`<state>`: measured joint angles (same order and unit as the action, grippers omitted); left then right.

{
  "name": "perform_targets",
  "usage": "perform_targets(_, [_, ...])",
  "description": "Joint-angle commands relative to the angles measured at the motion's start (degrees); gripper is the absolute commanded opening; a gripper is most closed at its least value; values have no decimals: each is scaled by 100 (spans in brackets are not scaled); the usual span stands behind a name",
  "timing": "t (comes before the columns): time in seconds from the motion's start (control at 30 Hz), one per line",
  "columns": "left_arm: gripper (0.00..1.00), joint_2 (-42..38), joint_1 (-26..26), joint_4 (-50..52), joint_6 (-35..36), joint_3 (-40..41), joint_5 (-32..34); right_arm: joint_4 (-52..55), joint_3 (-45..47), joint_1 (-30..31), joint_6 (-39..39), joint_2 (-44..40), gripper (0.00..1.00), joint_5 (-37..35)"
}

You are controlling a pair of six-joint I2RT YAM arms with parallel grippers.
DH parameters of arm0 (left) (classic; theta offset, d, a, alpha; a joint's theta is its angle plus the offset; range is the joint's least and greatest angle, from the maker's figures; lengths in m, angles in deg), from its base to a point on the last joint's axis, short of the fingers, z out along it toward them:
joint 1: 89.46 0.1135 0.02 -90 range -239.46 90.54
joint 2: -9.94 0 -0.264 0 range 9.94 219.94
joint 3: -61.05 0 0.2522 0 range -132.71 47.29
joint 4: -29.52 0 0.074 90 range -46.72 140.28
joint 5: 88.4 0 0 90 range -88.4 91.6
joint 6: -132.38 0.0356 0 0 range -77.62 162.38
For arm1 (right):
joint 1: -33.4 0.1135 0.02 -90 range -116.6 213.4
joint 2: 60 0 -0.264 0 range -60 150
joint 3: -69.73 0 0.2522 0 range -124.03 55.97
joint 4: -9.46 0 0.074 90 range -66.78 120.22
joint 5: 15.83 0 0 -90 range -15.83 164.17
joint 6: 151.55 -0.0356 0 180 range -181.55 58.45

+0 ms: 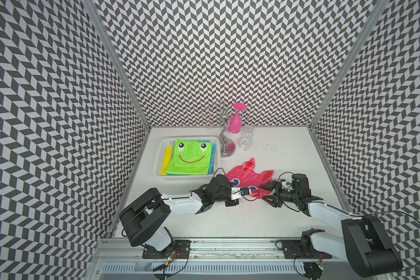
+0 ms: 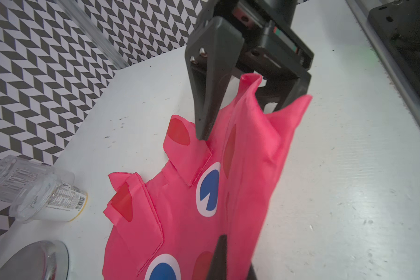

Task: Put the folded raincoat in the basket
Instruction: Pick up the raincoat from the center of the board.

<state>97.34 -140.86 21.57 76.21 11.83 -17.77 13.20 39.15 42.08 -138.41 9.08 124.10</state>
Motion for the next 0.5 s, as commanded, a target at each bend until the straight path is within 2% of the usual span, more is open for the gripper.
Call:
perform_targets(0.0, [3,-221,-20,59,64,-9,-442,-703,30,151,-462,-97,59,-204])
perform_targets(0.1, [5,-263,-20,62,72,30,-550,-901,17,316,-650,-49,34,-305])
perform_targets(0.17, [8,-279,-11,291,149,-59,-738,-901,-4,368,-720,-65,9,-347])
perform_targets(0.2, [12,-279,24,567,251,-181,-912,-854,-5,362,-703,-111,1,-369])
perform_targets(0.23, [19,-290,111,951,337,-334,-1179,-709,-44,370,-632,-176,0,-383])
perform_targets(0.27, [32,-303,254,1271,401,-470,-1515,-557,-110,369,-516,-246,0,-396])
perform_targets(0.37, [52,-424,857,2102,510,-830,-2504,147,-436,368,6,-398,0,-388])
perform_targets(0.47, [64,-553,1462,2906,686,-1210,-3372,421,-643,393,380,-524,0,-323])
